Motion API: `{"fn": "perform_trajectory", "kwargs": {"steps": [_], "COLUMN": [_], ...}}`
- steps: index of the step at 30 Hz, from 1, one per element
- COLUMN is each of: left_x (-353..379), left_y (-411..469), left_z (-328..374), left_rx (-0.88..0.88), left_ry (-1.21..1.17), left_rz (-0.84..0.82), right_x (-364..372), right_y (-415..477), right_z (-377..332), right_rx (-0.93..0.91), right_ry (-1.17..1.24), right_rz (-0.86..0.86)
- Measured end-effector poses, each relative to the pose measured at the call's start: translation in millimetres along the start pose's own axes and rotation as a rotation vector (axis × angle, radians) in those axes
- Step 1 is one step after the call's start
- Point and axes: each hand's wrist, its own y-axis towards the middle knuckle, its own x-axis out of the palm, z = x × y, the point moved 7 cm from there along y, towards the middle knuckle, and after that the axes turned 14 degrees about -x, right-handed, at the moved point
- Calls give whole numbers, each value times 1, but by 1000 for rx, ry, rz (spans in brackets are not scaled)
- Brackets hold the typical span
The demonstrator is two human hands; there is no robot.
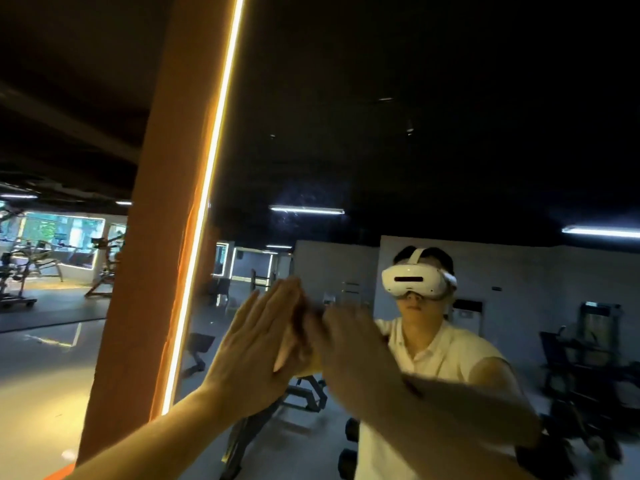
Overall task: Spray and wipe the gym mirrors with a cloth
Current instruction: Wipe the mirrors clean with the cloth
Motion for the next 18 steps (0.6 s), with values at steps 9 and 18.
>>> {"fn": "perform_trajectory", "kwargs": {"steps": [9,18], "left_x": [2,7], "left_y": [30,31], "left_z": [-71,-80], "left_rx": [-47,-9], "left_ry": [84,62], "left_rz": [32,76], "right_x": [-18,31], "right_y": [84,71], "right_z": [71,-38], "right_rx": [59,195], "right_ry": [-198,-57], "right_rz": [73,50]}}
